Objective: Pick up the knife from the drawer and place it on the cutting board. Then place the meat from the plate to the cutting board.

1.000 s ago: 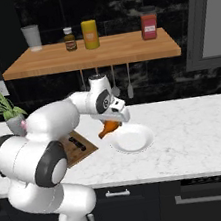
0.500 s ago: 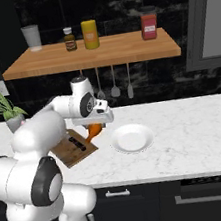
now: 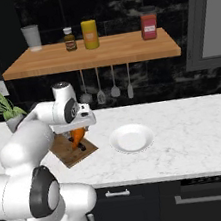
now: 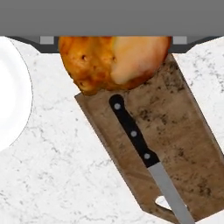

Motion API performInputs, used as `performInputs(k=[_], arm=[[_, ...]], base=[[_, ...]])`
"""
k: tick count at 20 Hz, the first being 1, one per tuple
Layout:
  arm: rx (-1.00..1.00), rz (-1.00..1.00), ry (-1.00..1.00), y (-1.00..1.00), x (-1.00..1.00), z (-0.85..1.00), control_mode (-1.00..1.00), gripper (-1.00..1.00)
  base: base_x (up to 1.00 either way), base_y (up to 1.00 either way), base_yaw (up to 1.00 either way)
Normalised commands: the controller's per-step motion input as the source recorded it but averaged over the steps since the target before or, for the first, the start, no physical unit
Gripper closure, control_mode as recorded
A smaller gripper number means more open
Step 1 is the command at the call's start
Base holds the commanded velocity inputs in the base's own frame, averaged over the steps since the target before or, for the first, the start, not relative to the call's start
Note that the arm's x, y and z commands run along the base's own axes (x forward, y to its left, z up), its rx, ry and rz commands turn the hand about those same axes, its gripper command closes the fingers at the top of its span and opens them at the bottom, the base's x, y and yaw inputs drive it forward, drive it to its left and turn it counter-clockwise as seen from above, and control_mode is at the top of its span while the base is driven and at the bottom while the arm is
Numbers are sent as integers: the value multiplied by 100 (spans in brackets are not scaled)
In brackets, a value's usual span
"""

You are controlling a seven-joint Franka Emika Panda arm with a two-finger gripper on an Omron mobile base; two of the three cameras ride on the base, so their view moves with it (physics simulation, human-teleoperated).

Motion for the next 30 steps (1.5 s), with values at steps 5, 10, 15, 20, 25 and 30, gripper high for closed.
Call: performInputs(k=[5,10,15,20,25,30], arm=[[0,31,6,64,1,0,-100,100],[0,32,13,45,22,0,-100,100],[0,31,7,22,39,-7,-100,100],[0,12,-4,2,14,-25,-100,100],[0,1,-7,3,0,-35,-100,100],[0,0,-2,12,0,-32,-100,100]], base=[[0,0,0],[0,0,0],[0,0,0],[0,0,0],[0,0,0],[0,0,0]])
